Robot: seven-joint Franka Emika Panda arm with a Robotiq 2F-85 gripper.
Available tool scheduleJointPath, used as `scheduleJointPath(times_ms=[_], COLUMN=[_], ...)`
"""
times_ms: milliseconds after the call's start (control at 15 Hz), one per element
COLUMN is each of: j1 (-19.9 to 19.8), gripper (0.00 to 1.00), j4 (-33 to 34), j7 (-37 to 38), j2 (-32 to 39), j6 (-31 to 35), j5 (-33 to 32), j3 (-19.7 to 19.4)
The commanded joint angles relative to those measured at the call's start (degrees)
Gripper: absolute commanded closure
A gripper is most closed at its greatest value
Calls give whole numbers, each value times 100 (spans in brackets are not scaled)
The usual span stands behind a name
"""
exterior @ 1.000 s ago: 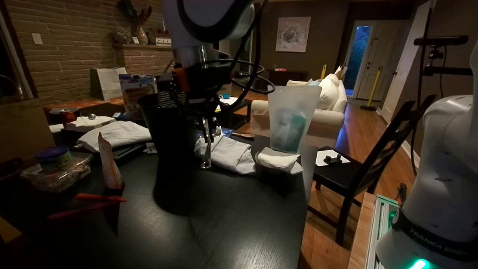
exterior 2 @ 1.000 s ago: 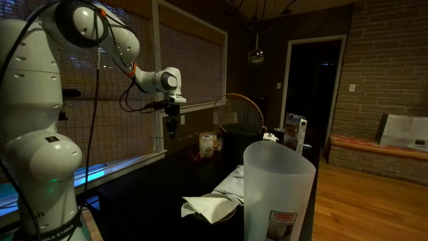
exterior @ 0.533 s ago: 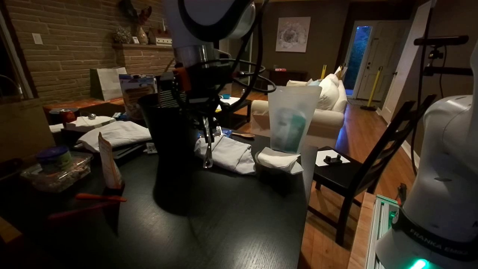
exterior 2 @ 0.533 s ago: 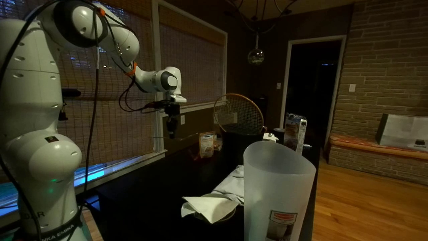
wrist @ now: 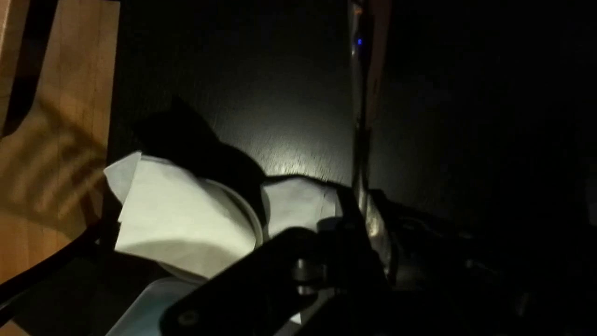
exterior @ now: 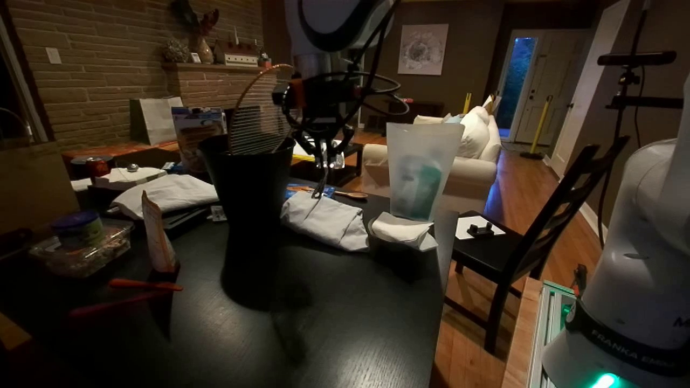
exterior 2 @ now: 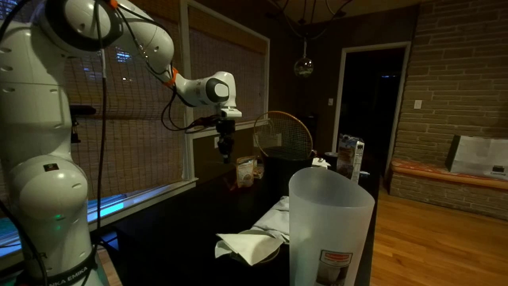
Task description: Pick up the silver spoon and place it inside the clear bucket
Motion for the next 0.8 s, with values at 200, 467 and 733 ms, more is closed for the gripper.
scheduleJointPath(times_ms=[200,467,733], j1=[-640,-1018,-1218], gripper=[97,97,97], j4=[714,1424,1628], j7=[8,9,353], j2=[-627,-404,-139], j6=[-268,-196,-10], j5=[-1821,-3118,-4534], j3=[-160,-250,-415])
